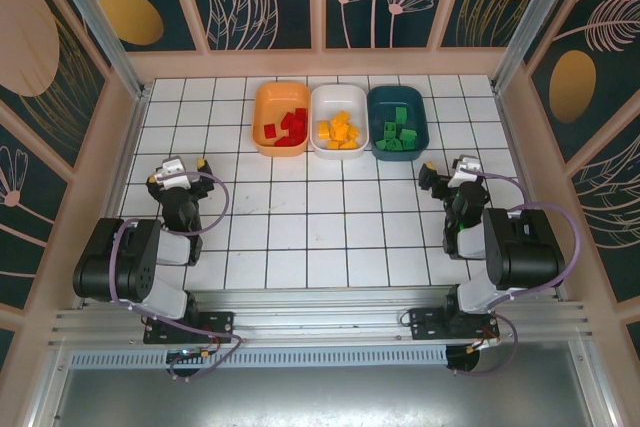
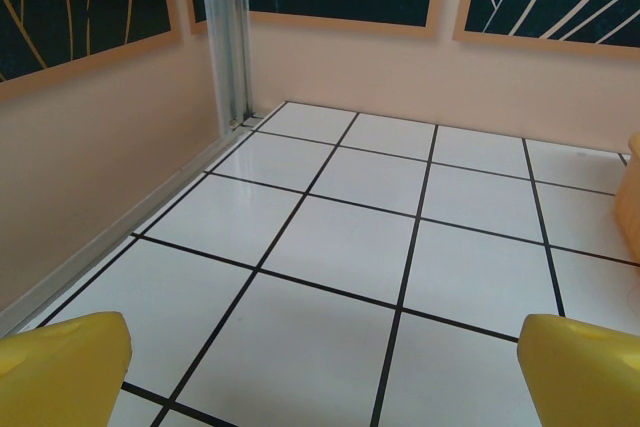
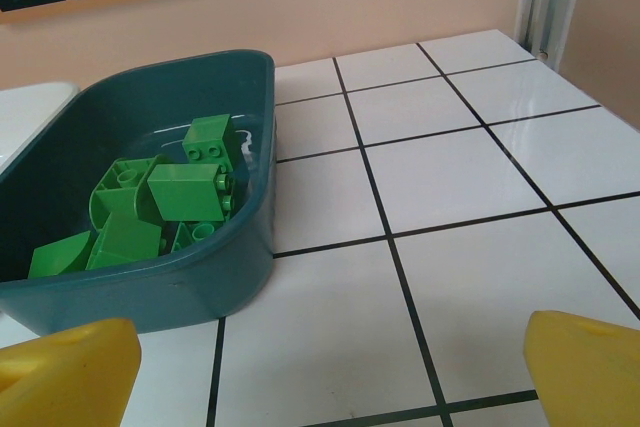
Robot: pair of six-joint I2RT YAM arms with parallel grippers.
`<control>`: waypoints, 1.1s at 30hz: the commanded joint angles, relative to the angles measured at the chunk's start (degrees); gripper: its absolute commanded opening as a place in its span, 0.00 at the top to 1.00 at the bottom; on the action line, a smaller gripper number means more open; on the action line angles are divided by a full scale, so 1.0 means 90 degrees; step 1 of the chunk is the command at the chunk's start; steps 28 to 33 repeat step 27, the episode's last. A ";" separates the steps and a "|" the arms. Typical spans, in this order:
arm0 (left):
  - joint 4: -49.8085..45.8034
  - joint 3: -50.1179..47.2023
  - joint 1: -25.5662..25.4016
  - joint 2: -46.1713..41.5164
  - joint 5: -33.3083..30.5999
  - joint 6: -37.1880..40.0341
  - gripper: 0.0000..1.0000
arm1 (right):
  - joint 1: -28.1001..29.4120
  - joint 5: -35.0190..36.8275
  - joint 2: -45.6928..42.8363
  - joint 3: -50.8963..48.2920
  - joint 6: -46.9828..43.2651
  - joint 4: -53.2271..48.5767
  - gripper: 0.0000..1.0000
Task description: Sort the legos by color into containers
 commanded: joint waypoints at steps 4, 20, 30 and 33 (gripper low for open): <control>0.0264 -0.0018 0.0034 -0.0001 0.0096 -0.0054 0.01 | 0.0010 0.0062 0.0015 0.0072 -0.0093 0.0257 0.01; 0.0165 0.0052 0.0034 0.0018 0.0124 -0.0075 0.01 | 0.0003 0.0060 0.0021 0.0080 -0.0093 0.0252 0.01; 0.0227 0.0002 0.0034 0.0001 0.0119 -0.0057 0.01 | -0.0001 0.0051 0.0014 0.0076 -0.0083 0.0257 0.01; 0.0227 0.0002 0.0034 0.0001 0.0119 -0.0057 0.01 | -0.0001 0.0051 0.0014 0.0076 -0.0083 0.0257 0.01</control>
